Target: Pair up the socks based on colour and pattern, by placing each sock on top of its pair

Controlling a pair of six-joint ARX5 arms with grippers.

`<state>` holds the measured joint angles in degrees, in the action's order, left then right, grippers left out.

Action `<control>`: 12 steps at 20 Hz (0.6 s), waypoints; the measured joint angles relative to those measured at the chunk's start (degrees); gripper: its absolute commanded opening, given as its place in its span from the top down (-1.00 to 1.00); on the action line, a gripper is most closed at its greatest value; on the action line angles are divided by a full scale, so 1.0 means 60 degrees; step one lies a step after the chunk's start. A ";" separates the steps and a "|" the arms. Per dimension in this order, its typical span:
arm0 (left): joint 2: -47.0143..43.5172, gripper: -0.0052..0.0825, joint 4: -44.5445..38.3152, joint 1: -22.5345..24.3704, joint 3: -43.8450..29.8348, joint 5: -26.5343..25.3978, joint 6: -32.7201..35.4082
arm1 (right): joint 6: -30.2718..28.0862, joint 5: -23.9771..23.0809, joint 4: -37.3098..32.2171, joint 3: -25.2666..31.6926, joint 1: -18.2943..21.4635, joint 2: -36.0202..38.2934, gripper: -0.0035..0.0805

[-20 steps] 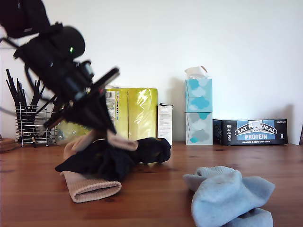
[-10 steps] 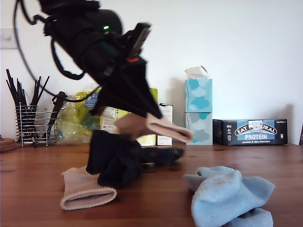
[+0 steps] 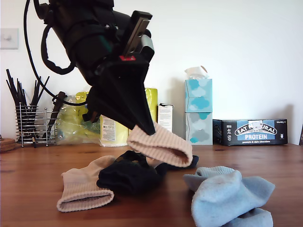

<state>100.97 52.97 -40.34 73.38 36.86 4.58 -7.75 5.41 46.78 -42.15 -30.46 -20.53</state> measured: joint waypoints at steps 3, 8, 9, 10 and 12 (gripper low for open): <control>0.0000 0.94 0.0153 0.0066 0.0000 -0.0135 0.0022 | 0.0000 0.0000 0.0029 0.0000 0.0000 0.0000 0.95; 0.0000 0.94 0.0120 0.0270 -0.0007 -0.1122 0.0193 | 0.0000 0.0000 0.0189 0.0000 0.0000 0.0000 0.95; 0.0000 0.94 -0.0321 0.0503 -0.0007 -0.1257 0.0066 | 0.0000 0.0000 0.0219 0.0000 0.0000 0.0000 0.95; 0.0000 0.94 -0.0678 0.0863 -0.0007 -0.1381 -0.0025 | 0.0000 0.0000 0.0244 0.0000 0.0000 0.0000 0.95; 0.0000 0.94 -0.0936 0.1851 -0.0007 -0.1647 -0.0153 | 0.0000 0.0000 0.0332 0.0000 0.0000 0.0000 0.95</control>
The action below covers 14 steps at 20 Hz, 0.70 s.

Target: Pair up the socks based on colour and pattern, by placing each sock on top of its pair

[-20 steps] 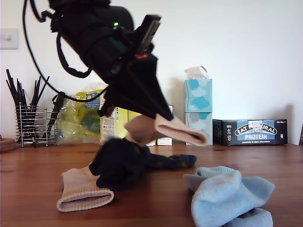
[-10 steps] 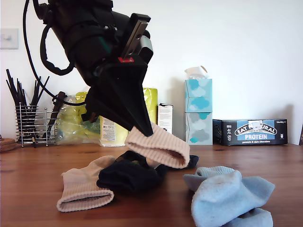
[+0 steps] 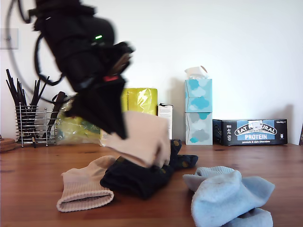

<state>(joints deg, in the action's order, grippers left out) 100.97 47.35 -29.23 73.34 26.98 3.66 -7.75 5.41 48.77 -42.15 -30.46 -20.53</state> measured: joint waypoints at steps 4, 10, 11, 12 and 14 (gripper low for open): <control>-0.0044 0.94 -0.0517 0.1974 0.0000 -0.0670 0.0069 | 0.0000 0.0000 0.0091 0.0000 0.0000 0.0000 0.95; -0.0659 0.94 -0.0823 0.2284 0.0000 -0.0408 0.0073 | 0.0000 0.0000 0.0091 0.0000 0.0000 0.0000 0.95; -0.0659 0.94 -0.1064 0.2248 -0.0011 -0.0532 -0.0040 | 0.0000 0.0000 0.0091 0.0000 0.0000 0.0000 0.95; -0.0659 0.94 -0.1497 0.2208 -0.0011 -0.0787 -0.0193 | 0.0000 0.0000 0.0091 0.0000 0.0000 0.0000 0.95; -0.0659 0.94 -0.2175 0.2208 0.0033 -0.1639 -0.0466 | 0.0000 0.0000 0.0091 0.0000 0.0000 0.0000 0.95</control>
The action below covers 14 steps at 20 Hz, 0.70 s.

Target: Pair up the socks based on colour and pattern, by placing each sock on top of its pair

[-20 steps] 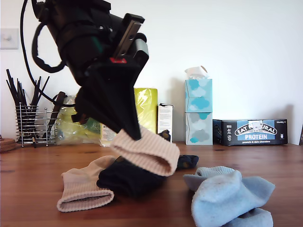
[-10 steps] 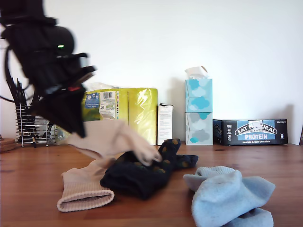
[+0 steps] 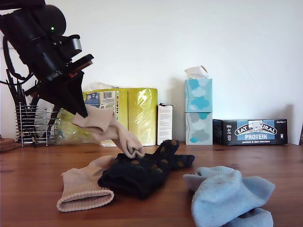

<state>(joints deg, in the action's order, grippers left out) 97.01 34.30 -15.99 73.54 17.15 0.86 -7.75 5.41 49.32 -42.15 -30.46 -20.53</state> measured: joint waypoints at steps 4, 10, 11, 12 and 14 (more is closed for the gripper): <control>-0.0007 0.94 0.1147 0.0561 0.0860 -0.0321 -0.0117 | 0.0000 0.0004 0.0000 0.0000 0.0000 0.0000 0.95; -0.0102 0.58 0.2834 0.0361 0.0929 -0.0397 -0.0361 | 0.0004 0.0007 0.0000 0.0000 0.0000 0.0000 0.95; -0.0102 0.14 0.3067 0.0273 0.0929 -0.0342 -0.0382 | 0.0000 0.0011 -0.0004 0.0000 0.0000 0.0000 0.95; -0.0102 -0.30 0.3147 0.0168 0.0929 -0.0313 -0.0386 | -0.0004 0.0011 -0.0004 0.0000 0.0000 0.0000 0.95; -0.0102 -0.57 0.3096 -0.0036 0.0929 -0.0299 -0.0382 | -0.0004 0.0025 -0.0055 0.0000 0.0000 0.0000 0.95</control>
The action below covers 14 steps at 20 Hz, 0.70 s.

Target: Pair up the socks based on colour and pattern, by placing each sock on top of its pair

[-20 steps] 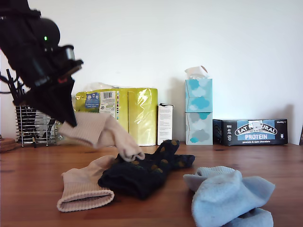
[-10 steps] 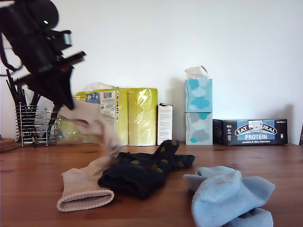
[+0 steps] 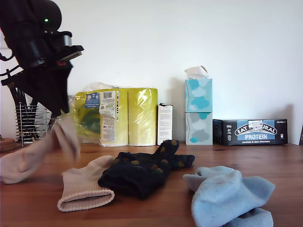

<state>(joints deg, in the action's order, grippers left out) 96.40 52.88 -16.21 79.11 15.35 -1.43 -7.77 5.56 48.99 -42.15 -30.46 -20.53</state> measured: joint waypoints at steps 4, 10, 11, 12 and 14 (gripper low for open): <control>0.0000 -0.12 -0.0233 -0.0546 0.0000 0.0135 0.0342 | -0.0186 0.0015 -0.0149 0.0000 0.0000 0.0000 0.95; 0.0011 0.94 -0.1096 -0.2153 0.0000 0.0685 0.0867 | -0.0186 0.0018 -0.0233 0.0000 0.0000 -0.0193 0.95; 0.0018 0.94 -0.0998 -0.2295 0.0000 0.0747 0.0922 | -0.0186 0.0018 -0.0233 0.0000 0.0000 -0.0244 0.95; 0.0040 0.94 -0.0849 -0.2353 0.0000 0.0718 0.1020 | -0.0186 0.0018 -0.0230 0.0000 0.0000 -0.0255 0.95; 0.0178 0.94 -0.0648 -0.2317 -0.0004 0.0535 0.1089 | -0.0186 0.0058 -0.0230 0.0000 0.0000 -0.0251 0.95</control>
<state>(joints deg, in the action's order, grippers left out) 97.47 48.99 -30.11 79.09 18.57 5.10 -8.88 5.91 47.62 -42.15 -30.46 -22.04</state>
